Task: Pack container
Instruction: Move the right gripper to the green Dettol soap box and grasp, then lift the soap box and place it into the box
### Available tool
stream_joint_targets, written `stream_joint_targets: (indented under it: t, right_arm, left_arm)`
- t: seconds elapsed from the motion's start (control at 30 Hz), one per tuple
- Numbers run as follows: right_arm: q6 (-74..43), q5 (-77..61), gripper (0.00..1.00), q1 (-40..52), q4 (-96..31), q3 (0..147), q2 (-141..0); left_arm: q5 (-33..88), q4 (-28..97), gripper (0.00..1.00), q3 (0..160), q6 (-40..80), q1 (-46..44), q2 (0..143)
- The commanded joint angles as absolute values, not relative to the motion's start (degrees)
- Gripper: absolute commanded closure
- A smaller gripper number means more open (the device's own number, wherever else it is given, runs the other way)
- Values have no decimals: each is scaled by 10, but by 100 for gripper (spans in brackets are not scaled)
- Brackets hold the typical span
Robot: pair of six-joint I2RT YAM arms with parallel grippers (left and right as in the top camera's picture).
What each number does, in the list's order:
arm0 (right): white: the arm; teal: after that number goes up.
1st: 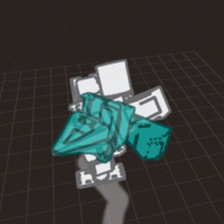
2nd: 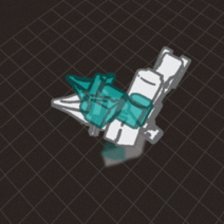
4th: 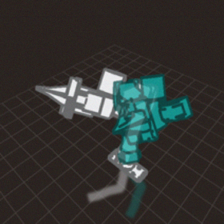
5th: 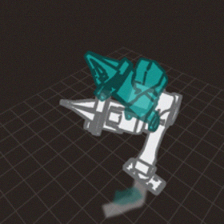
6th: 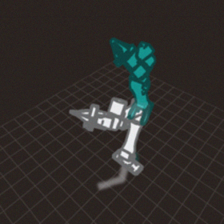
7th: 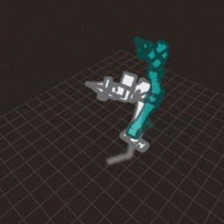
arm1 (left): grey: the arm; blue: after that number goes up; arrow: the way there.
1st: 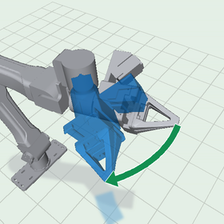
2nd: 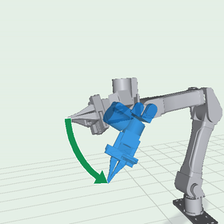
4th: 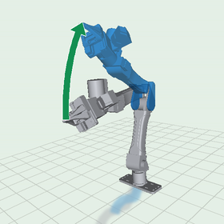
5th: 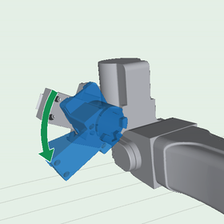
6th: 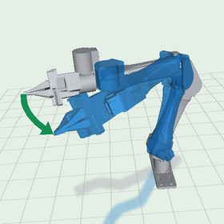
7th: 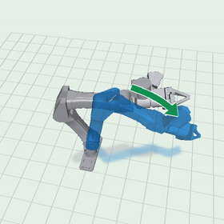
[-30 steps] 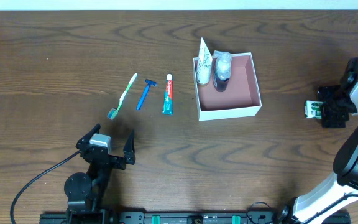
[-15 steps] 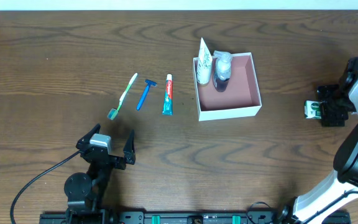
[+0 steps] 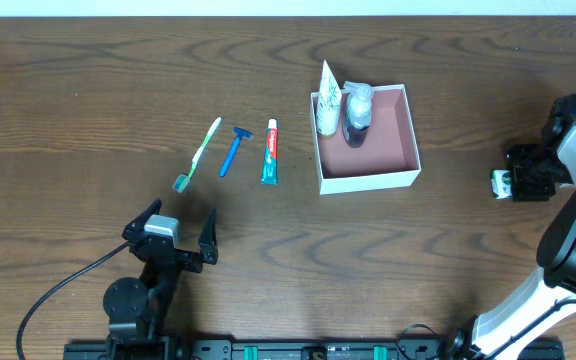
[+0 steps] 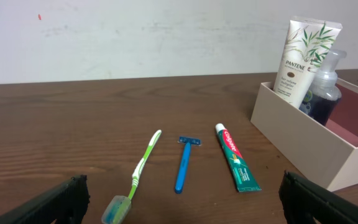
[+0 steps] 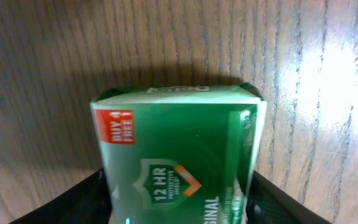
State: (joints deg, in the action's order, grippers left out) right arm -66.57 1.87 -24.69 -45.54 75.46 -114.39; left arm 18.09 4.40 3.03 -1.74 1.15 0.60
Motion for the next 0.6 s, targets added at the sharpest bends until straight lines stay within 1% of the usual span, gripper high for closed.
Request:
stream_joint_targets:
  t: [0.0, 0.07, 0.23, 0.3, 0.33, 0.57]
  right_arm:
    - [-668, 23, 38, -251, -457, 756, -1147]
    - [-667, 24, 43, -251, -458, 756, -1147]
    - [-661, 23, 43, -251, -458, 759, -1147]
    - [-647, 18, 45, -251, -461, 768, -1147]
    - [-633, 11, 48, -251, -463, 776, -1147]
    - [-586, -23, 48, -247, -565, 889, -1147]
  left_arm:
    - [188, 50, 2, 13, -19, 15, 3]
    - [188, 50, 2, 13, -19, 15, 3]
    - [188, 50, 2, 13, -19, 15, 3]
    - [188, 50, 2, 13, -19, 15, 3]
    - [188, 50, 2, 13, -19, 15, 3]
    - [188, 50, 2, 13, -19, 15, 3]
